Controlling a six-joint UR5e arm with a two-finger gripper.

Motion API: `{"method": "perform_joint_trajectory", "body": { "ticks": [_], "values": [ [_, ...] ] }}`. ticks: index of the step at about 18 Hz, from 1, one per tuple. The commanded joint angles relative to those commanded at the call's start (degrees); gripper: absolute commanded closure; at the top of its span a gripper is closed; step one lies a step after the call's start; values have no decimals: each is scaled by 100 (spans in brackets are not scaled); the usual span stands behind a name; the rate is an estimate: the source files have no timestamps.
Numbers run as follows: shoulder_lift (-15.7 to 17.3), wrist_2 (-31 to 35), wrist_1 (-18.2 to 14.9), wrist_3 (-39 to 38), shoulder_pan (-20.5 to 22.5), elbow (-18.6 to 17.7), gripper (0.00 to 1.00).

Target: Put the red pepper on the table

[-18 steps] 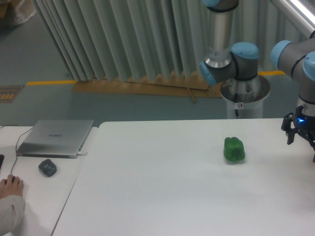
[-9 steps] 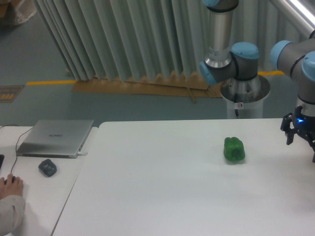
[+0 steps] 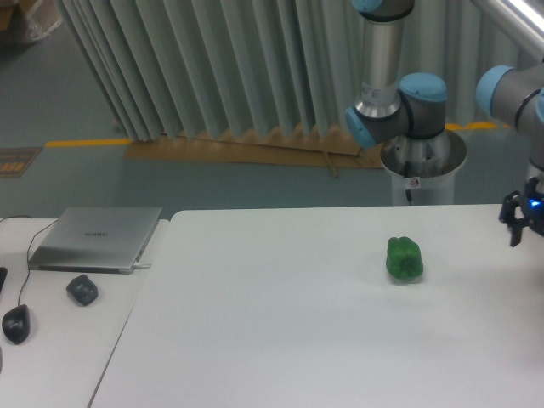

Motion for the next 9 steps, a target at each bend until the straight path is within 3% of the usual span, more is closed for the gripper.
{"method": "perform_joint_trajectory", "body": {
  "ticks": [2,3,4,6,9],
  "values": [
    [-140,535,26,580,123,0,0],
    [-306,903,26,1836,498,-52,0],
    [-317,1029,0,2101,615,-87,0],
    [-273,1118,-96,2235,774,-97,0],
    [-308,1030,-105,3636,967,-97,0]
  ]
}}
